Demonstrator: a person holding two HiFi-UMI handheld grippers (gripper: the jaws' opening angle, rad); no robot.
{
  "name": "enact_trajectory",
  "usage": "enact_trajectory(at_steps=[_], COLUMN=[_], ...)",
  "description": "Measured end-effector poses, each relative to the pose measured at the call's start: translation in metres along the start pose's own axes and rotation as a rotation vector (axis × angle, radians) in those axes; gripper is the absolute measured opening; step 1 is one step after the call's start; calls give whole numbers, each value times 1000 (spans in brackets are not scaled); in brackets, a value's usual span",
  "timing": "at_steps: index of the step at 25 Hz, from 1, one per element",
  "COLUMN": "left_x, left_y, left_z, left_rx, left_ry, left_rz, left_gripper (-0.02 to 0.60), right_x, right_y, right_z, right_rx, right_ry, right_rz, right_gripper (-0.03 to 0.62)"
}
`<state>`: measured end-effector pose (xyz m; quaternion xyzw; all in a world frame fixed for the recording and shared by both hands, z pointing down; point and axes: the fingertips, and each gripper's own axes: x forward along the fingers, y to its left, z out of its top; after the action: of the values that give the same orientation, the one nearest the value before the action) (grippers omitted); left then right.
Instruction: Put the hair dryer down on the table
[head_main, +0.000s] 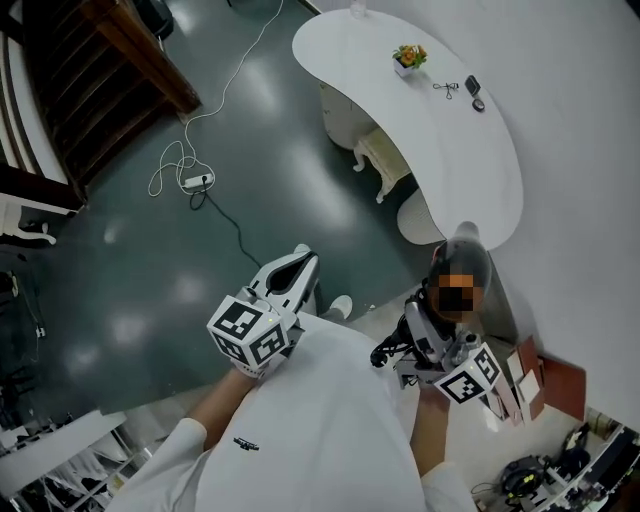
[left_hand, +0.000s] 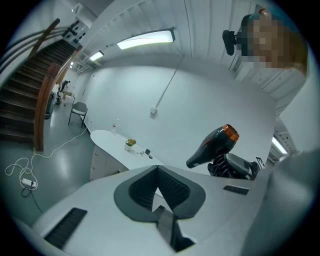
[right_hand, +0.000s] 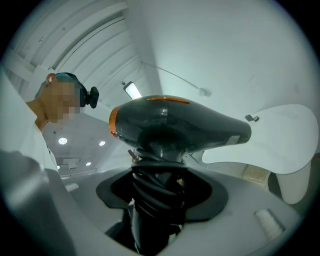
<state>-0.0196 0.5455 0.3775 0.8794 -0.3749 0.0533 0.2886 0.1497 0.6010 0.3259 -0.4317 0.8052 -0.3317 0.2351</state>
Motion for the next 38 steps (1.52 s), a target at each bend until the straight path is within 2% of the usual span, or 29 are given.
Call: enact_trajectory(at_steps=[8, 15, 27, 38], left_x=[16, 41, 90, 99], left_y=[30, 71, 160, 259], left_z=[19, 58, 136, 192], left_rx=[-23, -28, -33, -43], left_ry=[-20, -34, -33, -57], left_rz=[28, 32, 3, 9], left_gripper=[8, 8, 8, 9], right_x=[50, 109, 230, 341], right_y=[-14, -31, -56, -60], right_z=[-3, 12, 23, 17], right_rx=[-24, -44, -42, -48], right_ry=[68, 65, 62, 45], right_rz=[21, 0, -51, -50], right_gripper=[279, 279, 279, 279])
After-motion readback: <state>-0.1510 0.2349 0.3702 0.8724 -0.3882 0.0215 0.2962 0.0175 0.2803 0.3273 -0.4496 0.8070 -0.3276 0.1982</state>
